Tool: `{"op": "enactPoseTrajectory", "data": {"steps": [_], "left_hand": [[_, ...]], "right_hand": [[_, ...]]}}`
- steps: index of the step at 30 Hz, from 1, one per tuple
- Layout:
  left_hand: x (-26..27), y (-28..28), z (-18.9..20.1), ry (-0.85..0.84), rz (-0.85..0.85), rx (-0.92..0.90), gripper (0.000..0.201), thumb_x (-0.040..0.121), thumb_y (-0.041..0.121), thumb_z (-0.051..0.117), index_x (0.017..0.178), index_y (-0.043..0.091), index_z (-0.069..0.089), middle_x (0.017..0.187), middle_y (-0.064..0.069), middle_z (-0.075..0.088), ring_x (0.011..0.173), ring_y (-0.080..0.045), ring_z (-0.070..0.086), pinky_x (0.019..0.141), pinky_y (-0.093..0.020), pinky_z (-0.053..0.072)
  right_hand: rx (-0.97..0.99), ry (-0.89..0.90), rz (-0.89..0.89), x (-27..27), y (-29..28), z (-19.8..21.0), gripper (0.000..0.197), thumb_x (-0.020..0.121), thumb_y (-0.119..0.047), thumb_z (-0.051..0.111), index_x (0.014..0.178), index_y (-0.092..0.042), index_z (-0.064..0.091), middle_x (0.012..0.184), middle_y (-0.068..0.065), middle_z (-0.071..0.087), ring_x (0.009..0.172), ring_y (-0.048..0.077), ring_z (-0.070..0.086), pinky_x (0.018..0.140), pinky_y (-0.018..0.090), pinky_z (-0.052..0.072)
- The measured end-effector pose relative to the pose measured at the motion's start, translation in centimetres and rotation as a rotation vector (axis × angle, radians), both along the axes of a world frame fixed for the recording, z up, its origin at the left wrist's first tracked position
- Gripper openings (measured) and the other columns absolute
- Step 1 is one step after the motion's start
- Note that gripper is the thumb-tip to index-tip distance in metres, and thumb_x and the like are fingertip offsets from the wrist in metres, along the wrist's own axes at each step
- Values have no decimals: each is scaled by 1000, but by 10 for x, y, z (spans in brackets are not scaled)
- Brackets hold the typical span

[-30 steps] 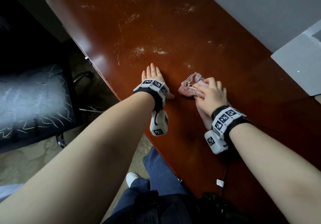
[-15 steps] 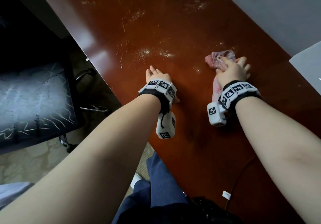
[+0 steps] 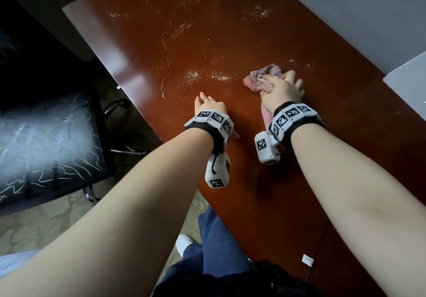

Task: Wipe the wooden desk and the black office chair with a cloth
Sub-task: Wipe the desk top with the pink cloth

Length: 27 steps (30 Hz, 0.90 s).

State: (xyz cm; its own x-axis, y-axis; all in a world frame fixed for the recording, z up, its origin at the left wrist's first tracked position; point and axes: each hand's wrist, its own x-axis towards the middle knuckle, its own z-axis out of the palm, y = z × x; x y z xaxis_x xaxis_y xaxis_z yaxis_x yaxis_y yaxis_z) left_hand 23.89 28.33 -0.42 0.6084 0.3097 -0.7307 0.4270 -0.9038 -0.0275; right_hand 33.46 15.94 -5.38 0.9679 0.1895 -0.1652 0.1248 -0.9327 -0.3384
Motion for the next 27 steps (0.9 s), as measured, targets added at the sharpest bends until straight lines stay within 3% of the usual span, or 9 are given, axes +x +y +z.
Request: {"op": "enactPoseTrajectory", "data": {"steps": [7, 10, 16, 20, 27], "left_hand": [[-5, -3, 8, 4, 4, 0, 122, 72, 62, 68, 147, -6, 2, 156, -24, -6, 144, -38, -4, 116, -45, 5], [-8, -5, 9, -10, 6, 12, 124, 71, 63, 67, 147, -7, -1, 156, -23, -5, 145, -37, -3, 116, -44, 7], [-5, -2, 2, -2, 23, 8, 129, 68, 65, 68, 147, -7, -5, 156, -24, -9, 145, -37, -4, 117, -44, 6], [-3, 2, -1, -13, -15, -1, 124, 69, 66, 67, 148, -6, 4, 156, -23, -4, 145, -38, -2, 117, -44, 8], [8, 6, -11, -1, -33, -11, 130, 58, 73, 70, 148, -4, 15, 155, -26, 4, 144, -39, -3, 117, -47, 4]], "right_hand": [[-77, 34, 328, -30, -13, 7, 44, 85, -14, 58, 122, -38, 59, 127, -1, 39, 111, 25, 35, 95, 39, 29], [-141, 28, 369, -36, -36, 7, 48, 82, -9, 56, 117, -40, 60, 129, -3, 40, 112, 25, 35, 93, 39, 25], [-120, 33, 97, -22, -68, 14, 46, 86, -9, 58, 121, -39, 60, 136, -2, 37, 117, 28, 33, 99, 43, 29], [-62, 30, -102, -1, -59, 11, 43, 89, -14, 58, 124, -39, 59, 135, -2, 35, 119, 29, 33, 101, 46, 32], [-82, 25, -110, 7, -45, 6, 43, 89, -19, 60, 126, -40, 57, 138, -2, 34, 121, 28, 32, 102, 45, 30]]}}
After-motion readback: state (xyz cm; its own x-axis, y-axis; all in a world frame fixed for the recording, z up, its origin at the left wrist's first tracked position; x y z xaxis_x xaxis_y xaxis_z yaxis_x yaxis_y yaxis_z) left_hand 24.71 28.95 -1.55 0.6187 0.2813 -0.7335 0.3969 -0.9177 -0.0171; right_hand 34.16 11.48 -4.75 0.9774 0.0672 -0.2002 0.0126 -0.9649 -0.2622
